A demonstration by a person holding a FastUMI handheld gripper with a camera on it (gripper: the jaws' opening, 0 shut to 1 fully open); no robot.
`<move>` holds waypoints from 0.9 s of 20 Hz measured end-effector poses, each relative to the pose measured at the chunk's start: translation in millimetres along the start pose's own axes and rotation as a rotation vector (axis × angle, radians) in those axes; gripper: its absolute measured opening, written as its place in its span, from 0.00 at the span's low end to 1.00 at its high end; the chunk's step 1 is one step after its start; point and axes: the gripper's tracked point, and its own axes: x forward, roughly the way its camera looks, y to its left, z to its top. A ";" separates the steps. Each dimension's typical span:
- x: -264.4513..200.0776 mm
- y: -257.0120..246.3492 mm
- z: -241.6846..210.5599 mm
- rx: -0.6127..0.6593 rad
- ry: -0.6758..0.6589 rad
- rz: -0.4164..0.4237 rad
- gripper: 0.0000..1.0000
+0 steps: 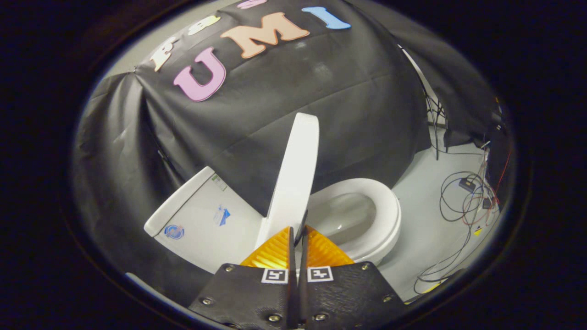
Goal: Open the toilet lid.
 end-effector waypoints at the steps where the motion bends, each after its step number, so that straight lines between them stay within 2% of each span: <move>1: -1.3 2.8 0.6 -0.017 -0.004 -0.002 0.01; 18: -8.2 59.4 11.8 -0.206 -0.079 -0.008 0.01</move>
